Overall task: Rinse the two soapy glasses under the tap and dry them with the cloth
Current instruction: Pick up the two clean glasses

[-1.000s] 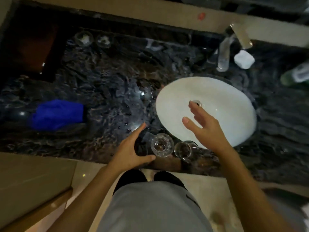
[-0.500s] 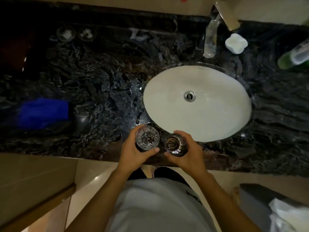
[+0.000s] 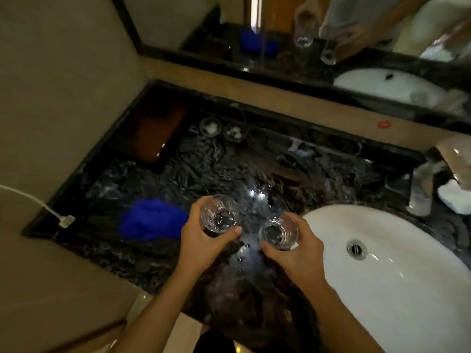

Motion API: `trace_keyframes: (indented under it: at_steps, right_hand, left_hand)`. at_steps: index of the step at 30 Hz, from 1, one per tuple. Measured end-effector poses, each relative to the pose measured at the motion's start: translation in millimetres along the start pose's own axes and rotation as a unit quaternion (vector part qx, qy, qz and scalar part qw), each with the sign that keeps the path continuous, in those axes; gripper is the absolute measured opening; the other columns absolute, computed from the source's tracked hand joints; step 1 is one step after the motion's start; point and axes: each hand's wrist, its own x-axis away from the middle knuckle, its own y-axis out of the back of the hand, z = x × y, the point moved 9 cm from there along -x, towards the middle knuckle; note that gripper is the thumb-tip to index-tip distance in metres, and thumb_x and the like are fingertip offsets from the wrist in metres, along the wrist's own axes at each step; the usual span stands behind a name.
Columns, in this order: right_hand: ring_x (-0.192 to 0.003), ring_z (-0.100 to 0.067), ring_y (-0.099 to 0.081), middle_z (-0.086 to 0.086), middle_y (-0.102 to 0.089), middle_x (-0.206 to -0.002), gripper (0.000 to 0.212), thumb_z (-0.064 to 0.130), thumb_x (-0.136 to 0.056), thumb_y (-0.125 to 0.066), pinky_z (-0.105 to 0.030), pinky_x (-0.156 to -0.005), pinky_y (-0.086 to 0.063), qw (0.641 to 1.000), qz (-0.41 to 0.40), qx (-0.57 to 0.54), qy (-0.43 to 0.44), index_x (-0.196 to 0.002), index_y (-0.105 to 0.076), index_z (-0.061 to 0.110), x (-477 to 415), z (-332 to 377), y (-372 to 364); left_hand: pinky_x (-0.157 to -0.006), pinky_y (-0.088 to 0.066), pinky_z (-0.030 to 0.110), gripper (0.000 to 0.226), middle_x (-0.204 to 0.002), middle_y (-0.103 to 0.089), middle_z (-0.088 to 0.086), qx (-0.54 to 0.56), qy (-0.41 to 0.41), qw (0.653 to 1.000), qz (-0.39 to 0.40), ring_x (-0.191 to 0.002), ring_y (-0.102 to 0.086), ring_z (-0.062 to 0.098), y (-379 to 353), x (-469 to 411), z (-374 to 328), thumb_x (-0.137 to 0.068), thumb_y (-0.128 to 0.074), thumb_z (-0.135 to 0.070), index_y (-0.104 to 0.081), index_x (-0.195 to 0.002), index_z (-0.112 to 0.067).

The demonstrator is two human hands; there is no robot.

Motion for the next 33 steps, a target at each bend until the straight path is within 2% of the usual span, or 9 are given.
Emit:
trace_keyframes:
  at_steps: [4,7,10,13,17,23,27,31,33]
  right_hand:
    - [-0.102,0.012,-0.062,0.023,-0.066,-0.112,0.076,0.030,-0.060,-0.098,-0.001,-0.086,-0.044,0.999,-0.016,-0.004,0.034,-0.125,-0.059,0.034,-72,46,-37]
    - [-0.104,-0.001,-0.062,0.011,-0.064,-0.117,0.074,0.031,-0.060,-0.098,0.000,-0.087,-0.042,0.998,-0.043,0.005,0.046,-0.125,-0.062,0.027,-128,71,-60]
    - [-0.109,-0.010,-0.063,0.005,-0.065,-0.122,0.078,0.037,-0.060,-0.097,-0.022,-0.097,-0.052,0.997,-0.067,0.011,0.041,-0.128,-0.062,0.024,-178,85,-80]
    - [-0.114,-0.013,-0.064,0.004,-0.067,-0.125,0.082,0.039,-0.062,-0.095,-0.036,-0.101,-0.053,0.995,-0.089,0.018,0.036,-0.133,-0.059,0.020,-218,94,-96]
    - [-0.121,-0.017,-0.062,-0.001,-0.065,-0.133,0.084,0.034,-0.067,-0.094,-0.036,-0.103,-0.052,0.994,-0.100,0.033,0.027,-0.139,-0.056,0.016,-263,99,-114]
    - [-0.120,-0.020,-0.063,-0.004,-0.066,-0.132,0.087,0.030,-0.064,-0.095,-0.040,-0.101,-0.053,0.990,-0.132,0.043,0.020,-0.139,-0.054,0.012,-306,97,-130]
    - [-0.119,-0.021,-0.063,-0.005,-0.065,-0.132,0.089,0.033,-0.063,-0.094,-0.042,-0.101,-0.053,0.990,-0.131,0.050,0.013,-0.139,-0.053,0.012,-320,92,-140]
    - [-0.115,-0.016,-0.063,-0.002,-0.066,-0.128,0.085,0.034,-0.064,-0.095,-0.022,-0.092,-0.048,0.991,-0.126,0.045,0.009,-0.137,-0.056,0.013,-327,92,-147]
    - [-0.115,-0.015,-0.062,-0.003,-0.066,-0.128,0.086,0.035,-0.063,-0.096,-0.018,-0.089,-0.044,0.991,-0.124,0.053,0.007,-0.136,-0.056,0.012,-329,93,-149]
  left_hand:
    - [-0.092,-0.051,0.014,0.082,-0.118,-0.065,-0.026,0.004,-0.015,0.999,-0.030,-0.110,-0.064,-0.004,38,-83,-7,-0.063,-0.098,-0.025,-0.052,-0.130,-0.034]
    - [-0.090,-0.049,0.012,0.081,-0.122,-0.064,-0.016,-0.002,-0.027,0.999,-0.032,-0.108,-0.063,-0.006,50,-145,-8,-0.063,-0.098,-0.021,-0.051,-0.130,-0.024]
    - [-0.083,-0.042,0.002,0.081,-0.122,-0.063,-0.015,-0.024,-0.024,0.999,-0.018,-0.106,-0.059,-0.014,50,-202,-5,-0.063,-0.098,-0.025,-0.051,-0.129,-0.026]
    - [-0.081,-0.042,0.003,0.082,-0.120,-0.064,-0.014,-0.053,-0.024,0.998,-0.005,-0.106,-0.060,-0.006,45,-249,1,-0.061,-0.098,-0.032,-0.051,-0.128,-0.029]
    - [-0.080,-0.039,0.000,0.083,-0.117,-0.063,-0.015,-0.069,-0.033,0.997,0.007,-0.101,-0.059,-0.003,34,-300,7,-0.061,-0.097,-0.033,-0.050,-0.129,-0.027]
    - [-0.082,-0.038,-0.003,0.088,-0.127,-0.063,-0.003,-0.080,-0.050,0.995,0.020,-0.113,-0.060,0.012,16,-351,18,-0.063,-0.097,-0.030,-0.047,-0.134,-0.020]
    - [-0.080,-0.038,-0.003,0.086,-0.125,-0.062,-0.004,-0.069,-0.047,0.996,0.017,-0.109,-0.060,0.010,14,-364,22,-0.063,-0.097,-0.028,-0.047,-0.133,-0.022]
    - [-0.075,-0.038,-0.004,0.084,-0.119,-0.060,-0.009,-0.060,-0.032,0.997,0.020,-0.099,-0.056,-0.010,14,-367,26,-0.064,-0.096,-0.022,-0.046,-0.131,-0.022]
    - [-0.075,-0.040,-0.002,0.083,-0.119,-0.060,-0.007,-0.060,-0.027,0.997,0.028,-0.103,-0.057,-0.007,12,-367,30,-0.064,-0.096,-0.022,-0.046,-0.131,-0.022]
